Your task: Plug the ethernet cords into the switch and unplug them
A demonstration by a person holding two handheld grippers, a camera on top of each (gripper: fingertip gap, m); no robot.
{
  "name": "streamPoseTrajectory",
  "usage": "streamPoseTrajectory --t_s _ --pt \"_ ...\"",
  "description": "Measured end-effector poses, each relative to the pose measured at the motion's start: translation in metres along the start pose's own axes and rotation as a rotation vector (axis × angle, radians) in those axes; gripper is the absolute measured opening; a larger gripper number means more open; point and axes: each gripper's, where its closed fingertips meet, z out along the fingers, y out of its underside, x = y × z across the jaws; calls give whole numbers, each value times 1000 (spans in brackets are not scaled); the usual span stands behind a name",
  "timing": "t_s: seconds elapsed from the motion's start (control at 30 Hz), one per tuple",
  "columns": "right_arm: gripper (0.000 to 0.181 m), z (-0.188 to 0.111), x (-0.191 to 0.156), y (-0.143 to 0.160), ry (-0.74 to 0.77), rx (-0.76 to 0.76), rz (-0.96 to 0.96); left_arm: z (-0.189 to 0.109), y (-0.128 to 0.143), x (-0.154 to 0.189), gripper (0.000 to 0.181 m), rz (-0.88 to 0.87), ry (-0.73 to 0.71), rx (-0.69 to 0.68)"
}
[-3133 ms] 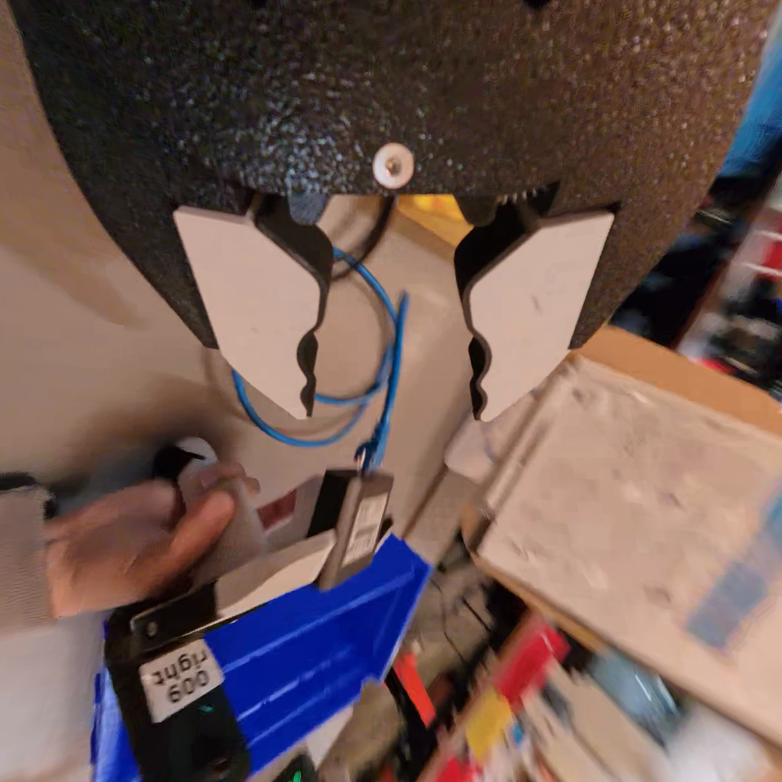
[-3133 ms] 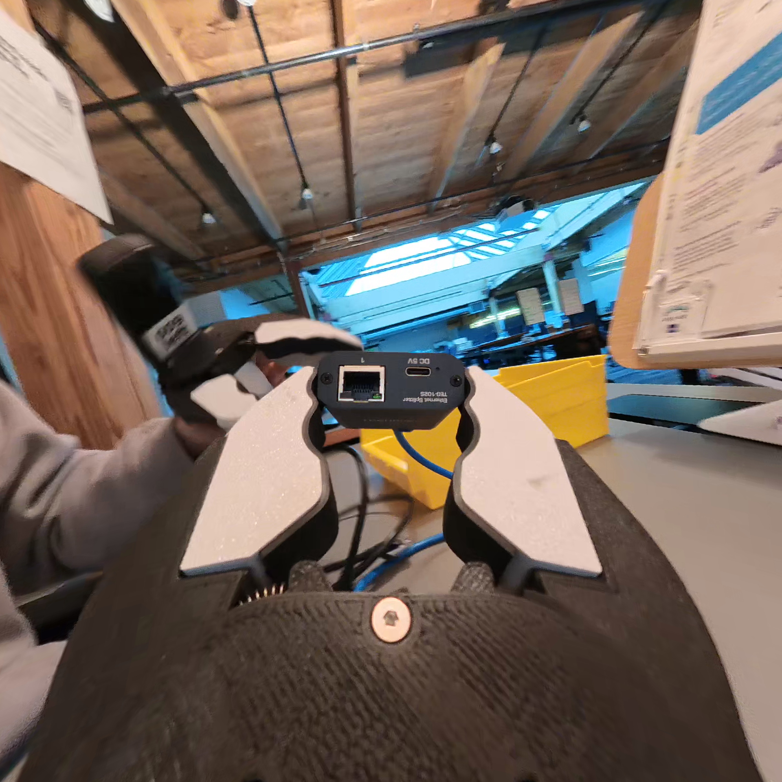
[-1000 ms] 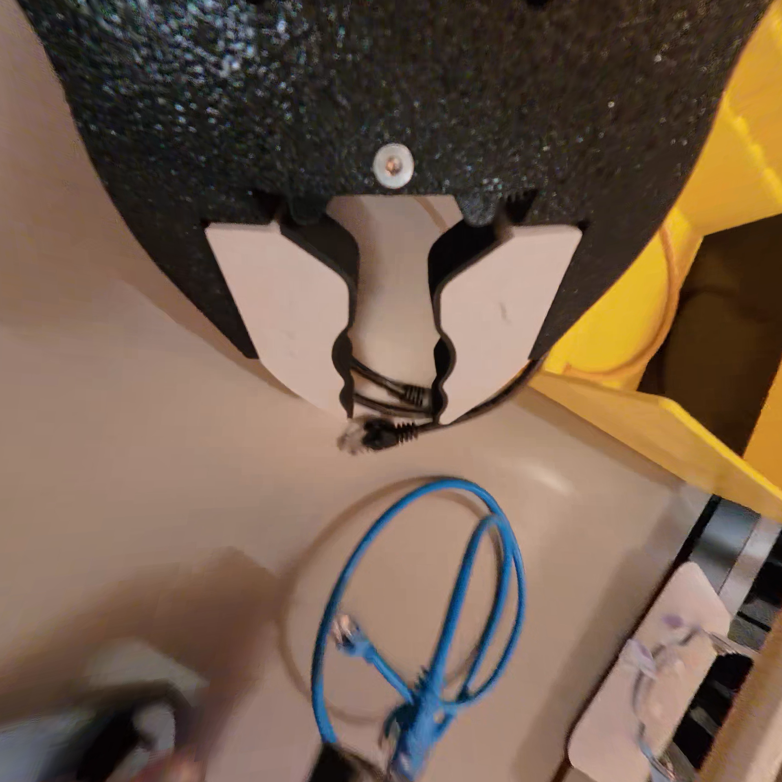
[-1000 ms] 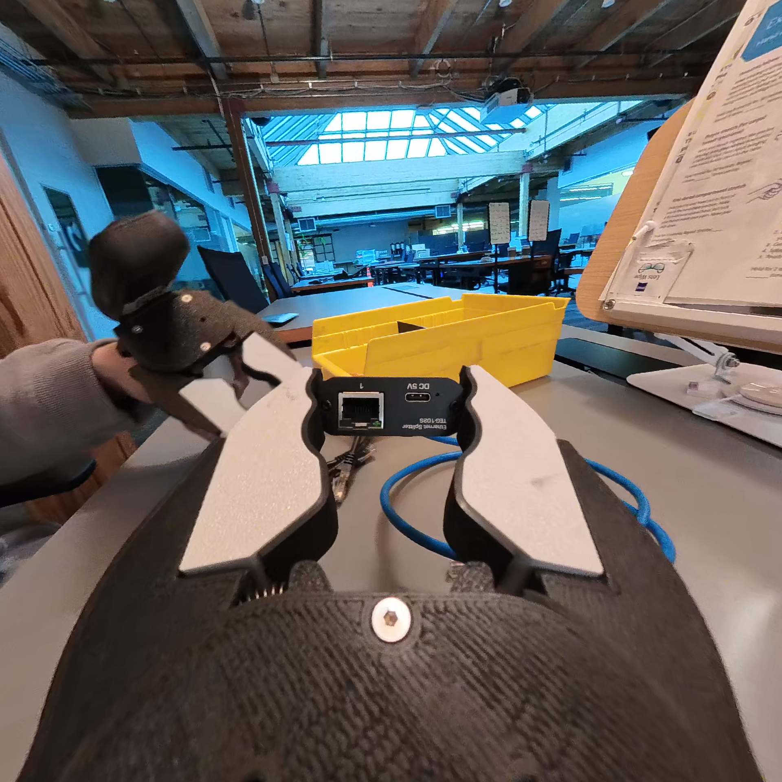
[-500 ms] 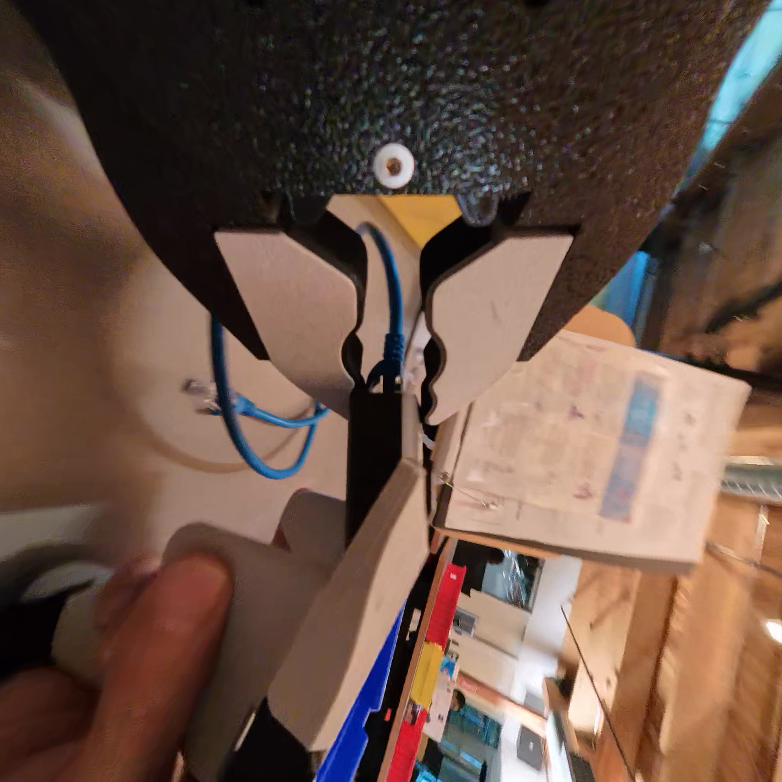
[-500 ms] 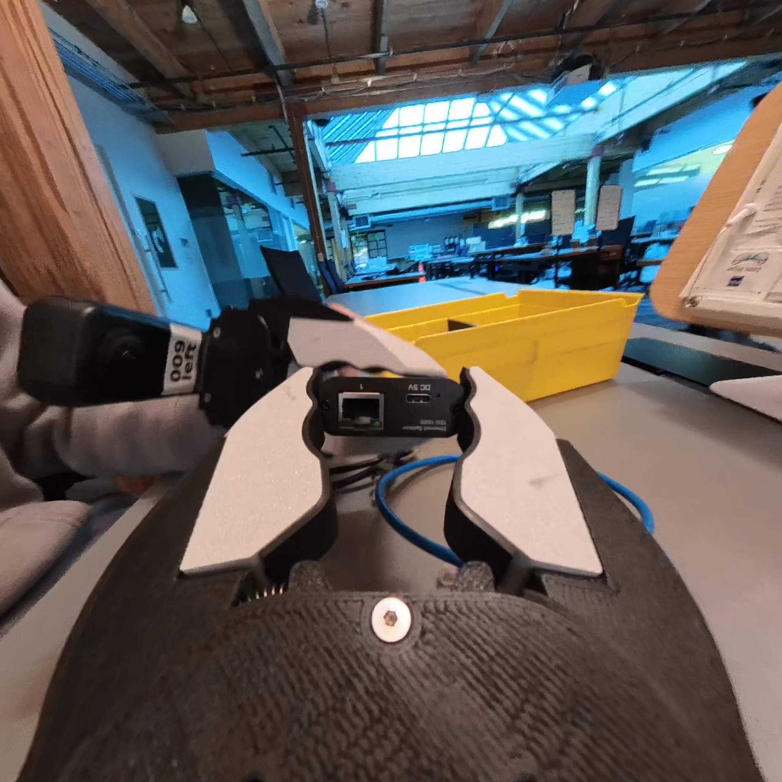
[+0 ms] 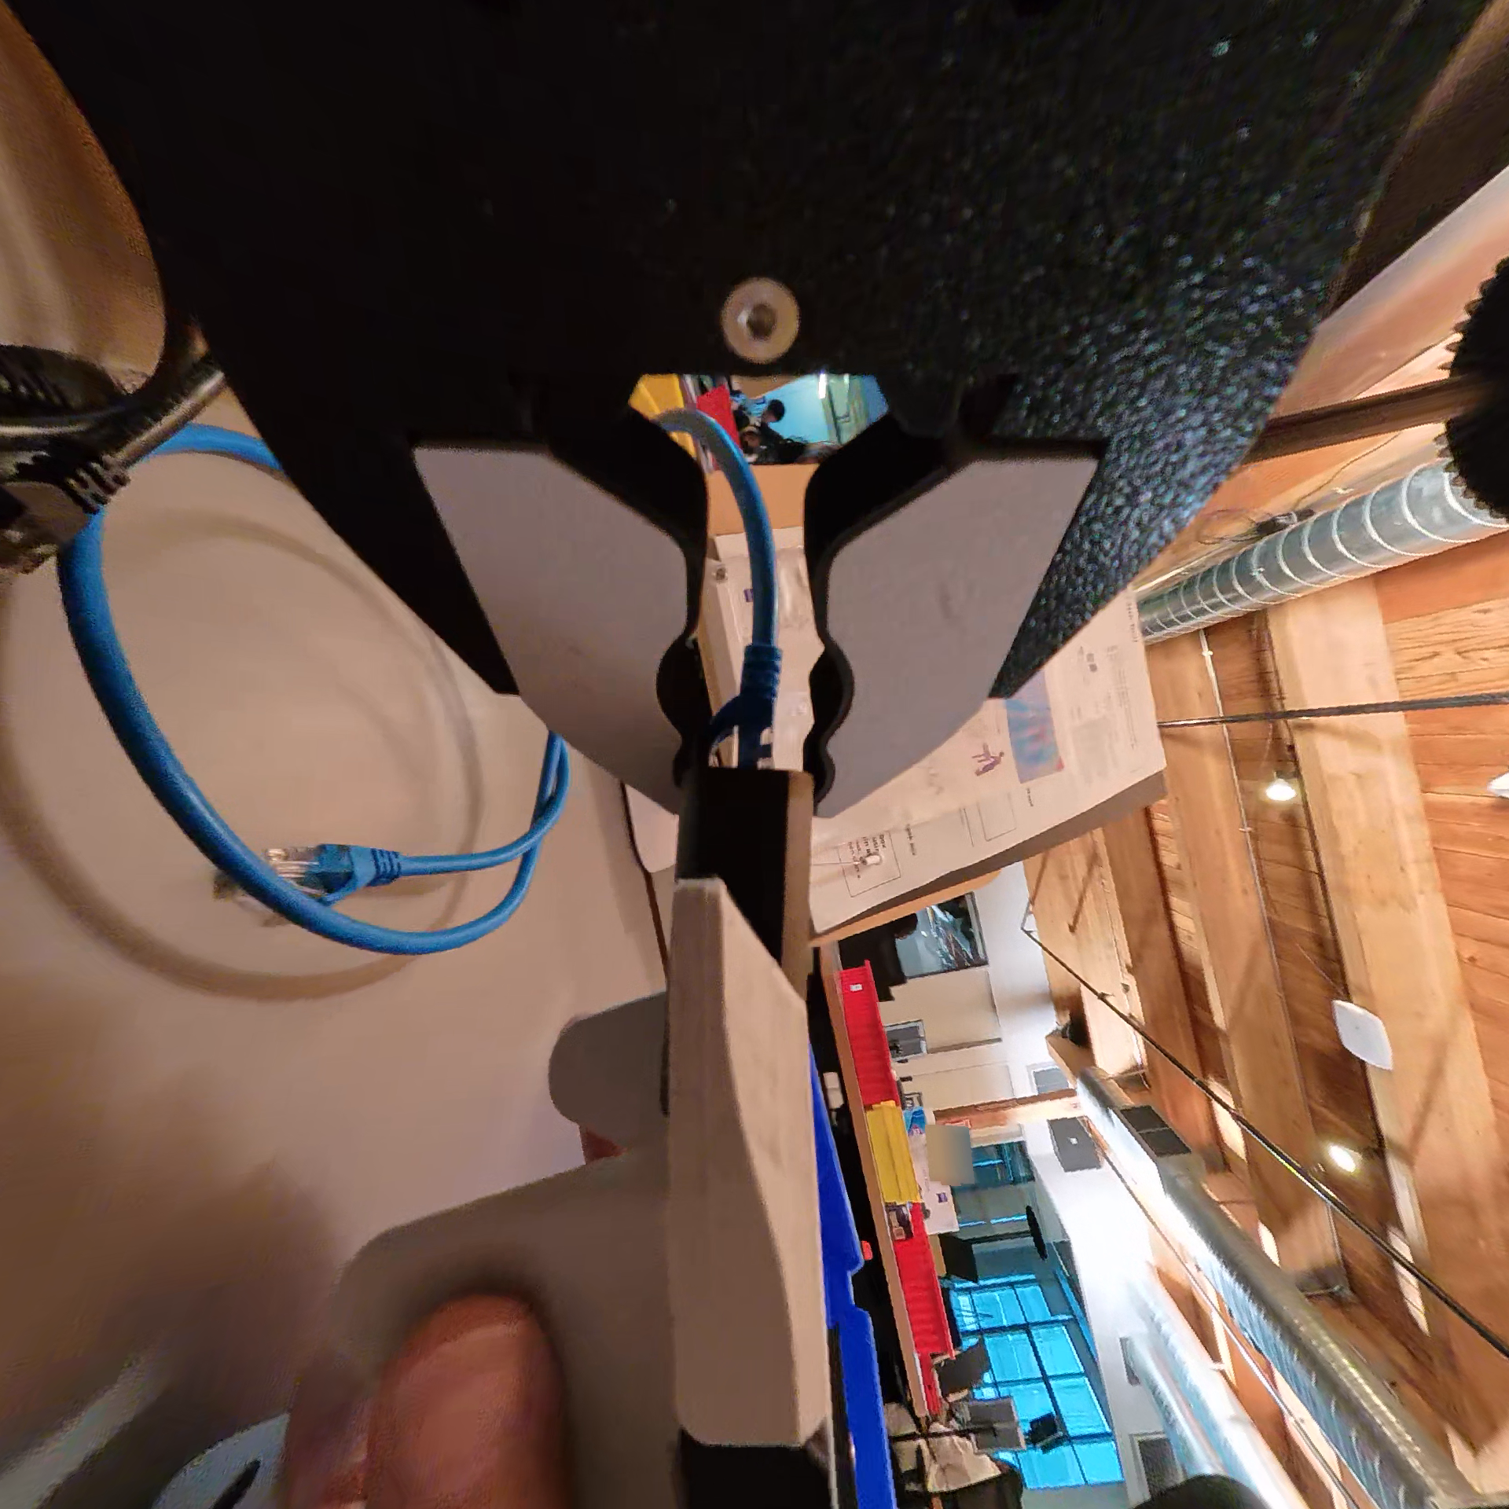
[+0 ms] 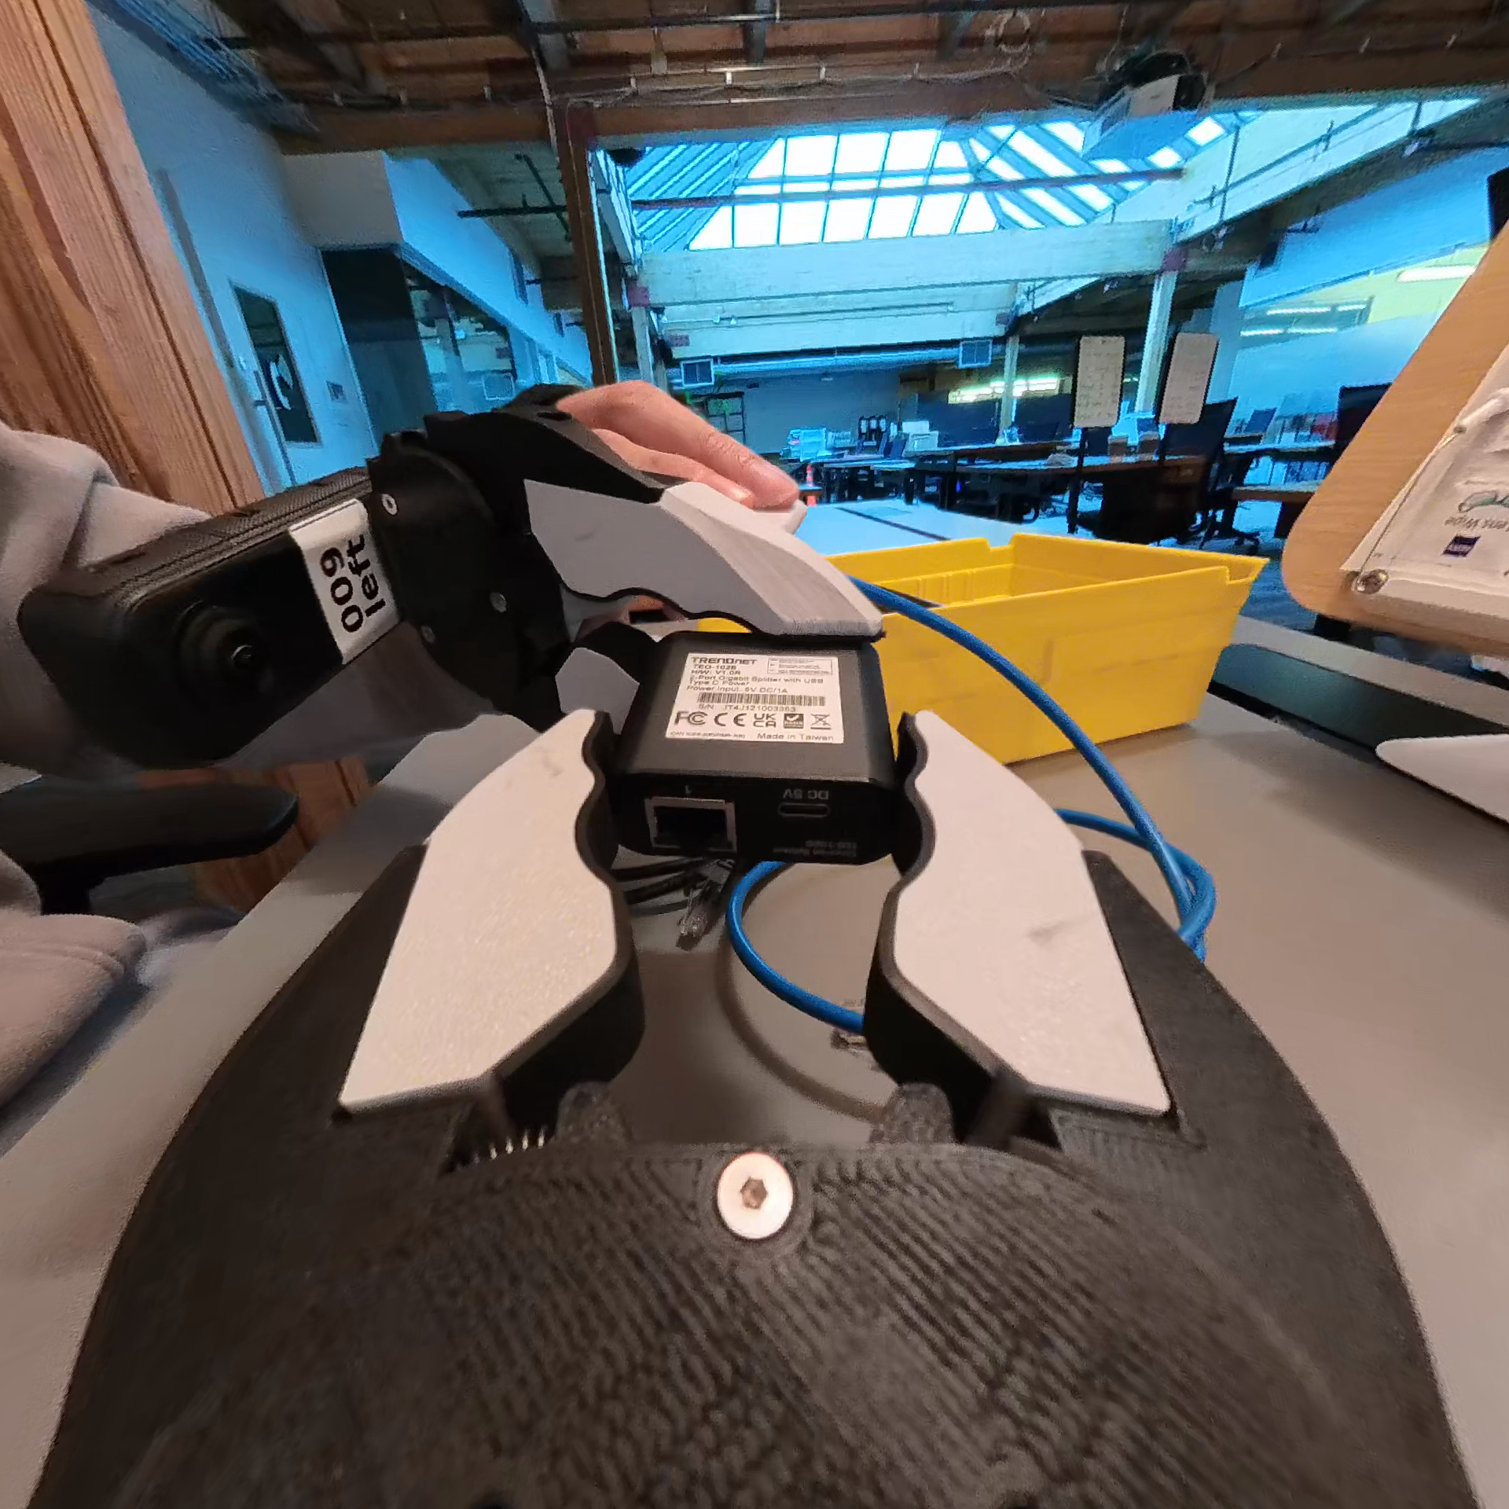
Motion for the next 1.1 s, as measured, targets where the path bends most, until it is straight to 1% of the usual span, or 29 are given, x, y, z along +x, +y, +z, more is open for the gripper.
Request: streamPoseTrajectory --t_s 0.1,0.17,0.2,0.23,0.3,0.33,0.47,0.5,0.57,0.67,0.73,0.8,0.83,0.9,1.03,1.1 --pt "66 2 3 4 19 -47 -42 1 3 1 23 16 -4 -20" --pt "66 2 5 3 22 -38 -47 3 5 1 23 5 -22 -35" --pt "66 2 6 2 31 -34 -51 4 7 1 24 -23 -26 -48" --pt "66 3 8 2 43 -33 -54 5 10 0 28 -62 -32 -60" --pt "66 3 10 3 59 -31 -44 3 17 -2 44 -134 -41 -87" --pt "65 1 11 2 62 -22 -38 1 21 -3 48 -170 -39 -96" --pt "65 -6 17 -4 86 21 -27 -13 26 -10 48 -361 -49 -55" --pt "65 -5 16 -4 77 24 -19 -15 27 -10 49 -380 -52 -56" --pt "65 -2 14 -4 61 22 -20 -13 21 1 51 -360 -5 -41" --pt "65 4 8 -2 38 11 -30 -7 1 26 51 -281 85 9" --pt "64 6 4 0 18 5 -36 0 -3 32 46 -267 64 -14" --pt "64 6 0 -1 -3 12 -27 3 -6 30 30 -244 -1 -14" --pt "64 4 2 -2 10 24 -27 4 -5 27 28 -242 -32 -21" --pt "63 2 3 0 9 3 -24 3 -3 23 25 -194 -37 -22" --pt "63 6 4 5 23 -47 -34 -1 6 10 23 48 -21 -68" --pt "62 6 3 5 17 -44 -36 -2 9 7 23 74 -9 -60"
